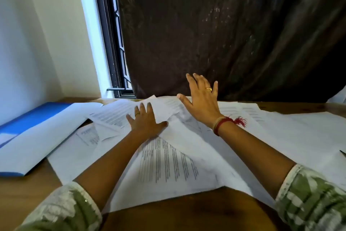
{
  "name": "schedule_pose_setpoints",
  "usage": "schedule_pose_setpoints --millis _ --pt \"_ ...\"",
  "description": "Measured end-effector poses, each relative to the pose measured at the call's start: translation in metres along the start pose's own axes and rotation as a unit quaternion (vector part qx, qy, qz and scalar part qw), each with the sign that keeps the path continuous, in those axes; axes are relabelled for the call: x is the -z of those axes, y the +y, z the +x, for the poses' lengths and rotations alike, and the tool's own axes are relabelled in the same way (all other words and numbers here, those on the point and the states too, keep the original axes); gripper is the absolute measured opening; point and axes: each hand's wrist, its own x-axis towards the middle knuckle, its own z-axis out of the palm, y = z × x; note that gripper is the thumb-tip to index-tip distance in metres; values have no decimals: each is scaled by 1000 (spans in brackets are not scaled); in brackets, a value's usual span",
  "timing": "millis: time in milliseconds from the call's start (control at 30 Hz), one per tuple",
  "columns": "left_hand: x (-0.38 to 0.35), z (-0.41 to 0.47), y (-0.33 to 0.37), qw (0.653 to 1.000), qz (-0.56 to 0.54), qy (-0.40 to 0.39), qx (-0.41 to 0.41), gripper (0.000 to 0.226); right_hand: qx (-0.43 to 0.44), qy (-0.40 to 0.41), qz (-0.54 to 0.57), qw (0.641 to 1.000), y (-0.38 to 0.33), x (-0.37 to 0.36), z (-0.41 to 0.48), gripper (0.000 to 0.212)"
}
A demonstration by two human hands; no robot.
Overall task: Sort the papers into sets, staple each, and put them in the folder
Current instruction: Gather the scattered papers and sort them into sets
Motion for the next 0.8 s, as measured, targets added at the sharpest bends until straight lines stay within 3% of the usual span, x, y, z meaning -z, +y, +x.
schedule_pose_setpoints --millis 100,200,367,567,667,800 --pt "-7 -13 -10 996 25 -60 60 105 -24 -58 -15 998 -5 -12 -13 72" --pt "-12 -17 -15 996 -2 -72 58 97 -41 -103 -2 994 -9 -26 -26 74" --pt "-8 -20 -14 1000 15 -27 -2 70 -59 -140 30 988 -11 -39 -40 75" --pt "-2 -29 -7 991 57 83 -91 38 -69 -85 152 982 -6 -51 -47 60" --pt "8 -34 -4 986 27 136 -92 35 -150 -63 355 921 -2 -48 -41 49" --pt "29 -46 8 980 16 154 -124 39 -312 9 577 755 14 -31 -26 18"
